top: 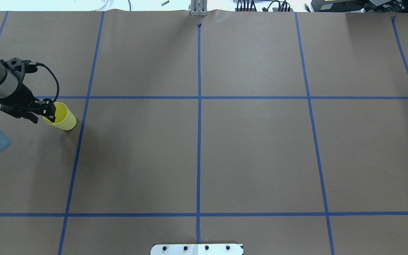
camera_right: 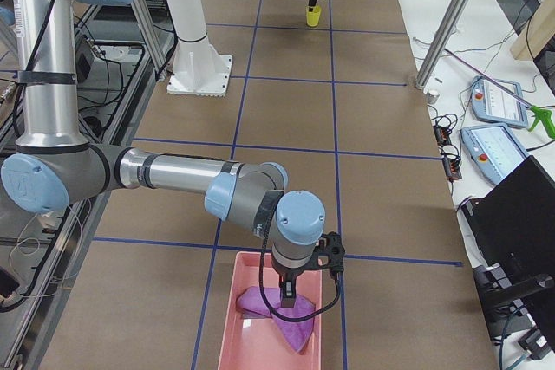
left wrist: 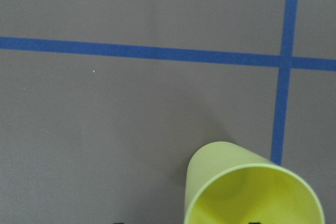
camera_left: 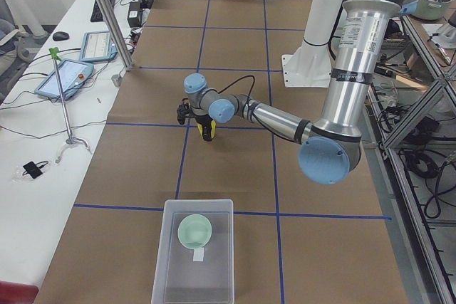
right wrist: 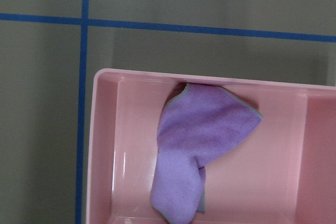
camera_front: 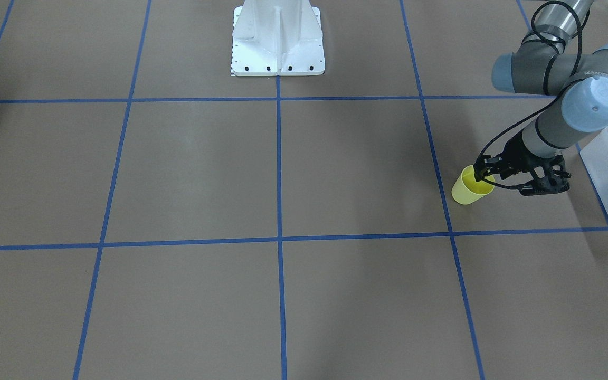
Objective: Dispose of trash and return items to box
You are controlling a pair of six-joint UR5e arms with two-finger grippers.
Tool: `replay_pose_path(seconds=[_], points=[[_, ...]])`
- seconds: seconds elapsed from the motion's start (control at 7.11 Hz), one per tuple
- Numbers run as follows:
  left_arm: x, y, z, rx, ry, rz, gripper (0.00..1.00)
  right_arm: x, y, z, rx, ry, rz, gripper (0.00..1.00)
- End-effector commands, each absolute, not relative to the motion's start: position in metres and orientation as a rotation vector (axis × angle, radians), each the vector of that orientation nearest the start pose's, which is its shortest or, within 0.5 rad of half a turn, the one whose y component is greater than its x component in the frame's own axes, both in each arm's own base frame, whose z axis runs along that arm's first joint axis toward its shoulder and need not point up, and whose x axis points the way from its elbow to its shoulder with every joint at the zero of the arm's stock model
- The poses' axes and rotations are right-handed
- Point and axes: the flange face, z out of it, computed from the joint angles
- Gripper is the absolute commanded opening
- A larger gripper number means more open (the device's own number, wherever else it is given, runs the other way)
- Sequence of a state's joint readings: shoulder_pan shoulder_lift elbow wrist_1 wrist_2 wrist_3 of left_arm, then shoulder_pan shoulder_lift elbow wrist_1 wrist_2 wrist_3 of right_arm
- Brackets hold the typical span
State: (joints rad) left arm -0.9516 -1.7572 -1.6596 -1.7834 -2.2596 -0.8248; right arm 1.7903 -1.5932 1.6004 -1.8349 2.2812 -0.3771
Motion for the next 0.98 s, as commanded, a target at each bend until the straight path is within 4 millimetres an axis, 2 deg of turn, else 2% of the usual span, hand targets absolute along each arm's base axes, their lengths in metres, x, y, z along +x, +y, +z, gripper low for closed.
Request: replay_pose_path(seconds=[0.0,0.14,0.28,0.42,0.56,0.7,0.84], points=[[0.282,-0.514,0.493,-0.101,0.822,-0.024,0.00,0.104,-0.465,0.629,-0.032,-0.801,-0.017,1.00],[0.280,-0.513,0.487,-0.097,0.830,-0.020,0.00,0.080,-0.470,0.585,-0.013,-0.797,0.004,1.00],[0.277,-0.512,0.482,-0.115,0.860,-0.014,0.00,0.045,-0.473,0.552,-0.023,-0.810,0.013,1.00],[0.246,-0.524,0.480,-0.095,0.896,-0.006,0.00,0.007,-0.472,0.525,-0.039,-0.810,0.009,1.00],[0.207,-0.537,0.485,-0.051,0.918,0.038,0.00,-0.017,-0.474,0.513,-0.039,-0.812,0.004,1.00],[0.157,-0.552,0.491,-0.013,0.906,0.058,0.00,-0.037,-0.476,0.508,-0.035,-0.818,0.024,1.00],[0.107,-0.562,0.507,0.026,0.872,0.119,0.00,-0.054,-0.477,0.503,-0.032,-0.824,0.027,1.00]])
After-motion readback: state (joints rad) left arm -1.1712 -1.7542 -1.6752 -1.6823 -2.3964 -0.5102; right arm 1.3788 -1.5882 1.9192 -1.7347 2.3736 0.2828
